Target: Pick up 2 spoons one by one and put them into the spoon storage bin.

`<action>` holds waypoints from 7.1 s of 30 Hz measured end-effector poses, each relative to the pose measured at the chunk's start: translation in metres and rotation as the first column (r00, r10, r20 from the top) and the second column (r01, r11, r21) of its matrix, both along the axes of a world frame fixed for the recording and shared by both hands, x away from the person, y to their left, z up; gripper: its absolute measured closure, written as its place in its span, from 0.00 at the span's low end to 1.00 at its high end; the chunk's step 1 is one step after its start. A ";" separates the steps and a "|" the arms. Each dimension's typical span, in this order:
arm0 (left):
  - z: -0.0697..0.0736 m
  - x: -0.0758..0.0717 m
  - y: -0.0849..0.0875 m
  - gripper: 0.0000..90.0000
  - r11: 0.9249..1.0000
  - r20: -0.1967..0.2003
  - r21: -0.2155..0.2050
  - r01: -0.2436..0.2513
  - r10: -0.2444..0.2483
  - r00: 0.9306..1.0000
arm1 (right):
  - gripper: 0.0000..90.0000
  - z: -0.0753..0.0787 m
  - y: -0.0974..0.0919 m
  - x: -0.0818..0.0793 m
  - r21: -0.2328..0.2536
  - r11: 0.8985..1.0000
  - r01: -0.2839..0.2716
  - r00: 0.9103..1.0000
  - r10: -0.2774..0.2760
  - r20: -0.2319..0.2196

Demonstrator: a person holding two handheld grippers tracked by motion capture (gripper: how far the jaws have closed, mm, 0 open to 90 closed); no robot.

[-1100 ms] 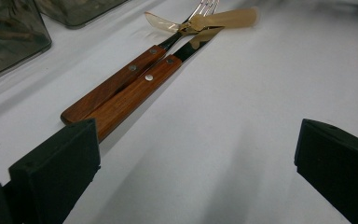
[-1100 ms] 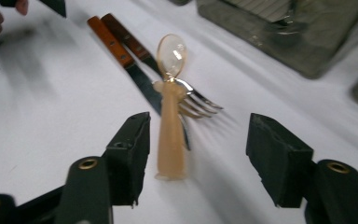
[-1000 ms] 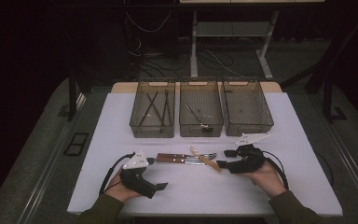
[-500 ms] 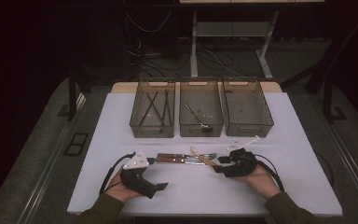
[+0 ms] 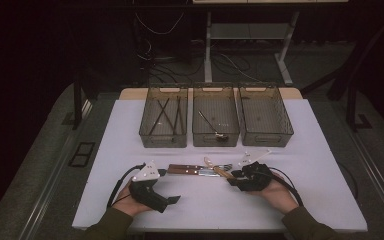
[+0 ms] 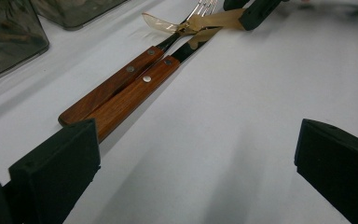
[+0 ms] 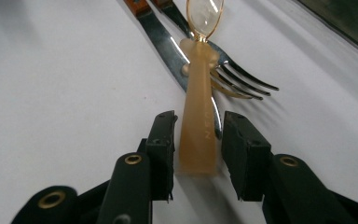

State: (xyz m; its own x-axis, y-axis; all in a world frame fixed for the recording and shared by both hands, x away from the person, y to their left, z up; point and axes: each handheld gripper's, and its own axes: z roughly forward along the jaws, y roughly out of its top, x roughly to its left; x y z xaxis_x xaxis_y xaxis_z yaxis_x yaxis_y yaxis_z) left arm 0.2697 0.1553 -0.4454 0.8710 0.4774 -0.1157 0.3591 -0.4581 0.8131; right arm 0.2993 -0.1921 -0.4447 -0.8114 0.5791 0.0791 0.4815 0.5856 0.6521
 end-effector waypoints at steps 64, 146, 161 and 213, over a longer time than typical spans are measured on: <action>0.000 0.001 -0.001 0.00 1.000 0.000 0.007 0.007 -0.007 1.000 | 0.82 0.034 -0.012 -0.003 0.086 0.996 0.025 0.996 -0.032 0.088; 0.000 0.000 -0.002 0.00 1.000 0.002 -0.018 0.008 -0.008 1.000 | 0.75 0.060 0.016 0.149 0.015 0.944 0.328 0.943 -0.329 0.049; 0.000 -0.001 -0.002 0.00 1.000 -0.006 -0.021 0.004 -0.005 1.000 | 0.45 0.080 -0.003 0.131 0.218 0.918 0.330 0.938 -0.344 0.028; 0.000 0.000 -0.002 0.00 1.000 -0.002 0.001 0.004 -0.004 1.000 | 0.16 0.009 -0.080 -0.021 0.260 0.937 0.233 0.961 -0.263 0.088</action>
